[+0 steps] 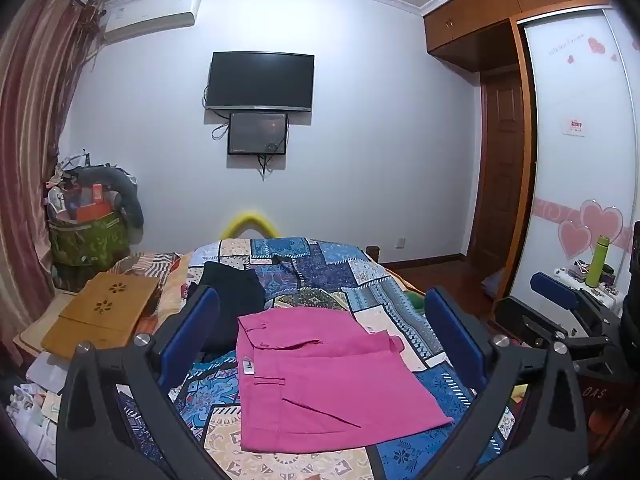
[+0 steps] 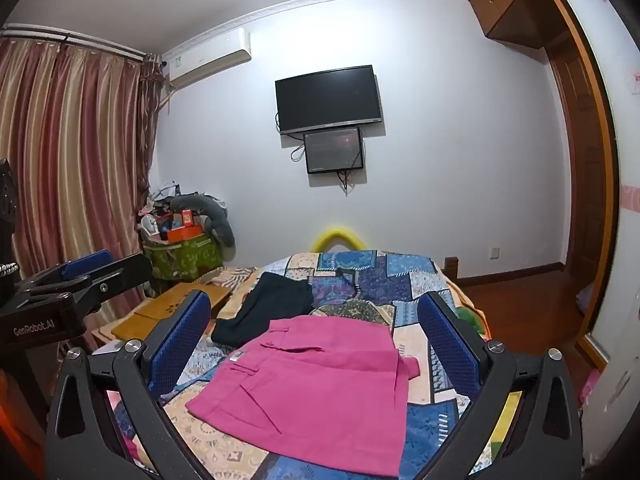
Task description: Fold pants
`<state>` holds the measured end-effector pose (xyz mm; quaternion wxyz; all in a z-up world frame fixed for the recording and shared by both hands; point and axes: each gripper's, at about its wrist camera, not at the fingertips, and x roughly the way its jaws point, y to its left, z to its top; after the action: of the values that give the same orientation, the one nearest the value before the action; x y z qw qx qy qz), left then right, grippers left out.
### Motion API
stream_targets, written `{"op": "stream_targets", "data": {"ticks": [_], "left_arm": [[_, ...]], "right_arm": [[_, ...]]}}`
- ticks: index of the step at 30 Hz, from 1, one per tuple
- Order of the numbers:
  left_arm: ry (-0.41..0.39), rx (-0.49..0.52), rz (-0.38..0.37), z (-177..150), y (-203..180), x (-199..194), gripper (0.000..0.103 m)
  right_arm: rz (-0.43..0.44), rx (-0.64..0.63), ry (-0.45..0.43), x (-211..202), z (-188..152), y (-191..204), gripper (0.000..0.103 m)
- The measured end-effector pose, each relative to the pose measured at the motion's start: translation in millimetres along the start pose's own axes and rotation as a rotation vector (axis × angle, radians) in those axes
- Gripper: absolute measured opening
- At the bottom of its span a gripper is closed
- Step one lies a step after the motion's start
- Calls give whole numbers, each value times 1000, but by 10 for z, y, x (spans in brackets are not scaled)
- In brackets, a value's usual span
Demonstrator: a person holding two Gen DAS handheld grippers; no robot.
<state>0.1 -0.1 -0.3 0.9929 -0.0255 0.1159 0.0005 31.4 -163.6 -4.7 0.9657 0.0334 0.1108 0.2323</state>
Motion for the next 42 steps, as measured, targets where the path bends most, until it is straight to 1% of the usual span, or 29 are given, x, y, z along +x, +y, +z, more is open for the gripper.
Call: {"op": "stream_targets", "data": {"ticks": [1,4,10,12,18,27,42], "left_arm": [[1,0,2,-4,0,-3,103],[20,-2,-6,-1,16,26,103],[15,-18,-3,-49,112,20,103],[16,-11,10,-57,53,64,103],[4,3,26,-50,42,39,103],[2,17,24,-30,2,8,103],[-1,10,24,-5,22,-15,103]], "right_arm": [[2,0,-12,-5,0,0,103],[1,2,-1,-3,3,1,103],[0,0,1,-3,5,1,103],[0,0,3,0,6,1,103],[-2,-2,1,-5,7,0,103],[-5,-3,3,2,1,-4,103],[-6,-1,6,30,-16,-12,103]]}}
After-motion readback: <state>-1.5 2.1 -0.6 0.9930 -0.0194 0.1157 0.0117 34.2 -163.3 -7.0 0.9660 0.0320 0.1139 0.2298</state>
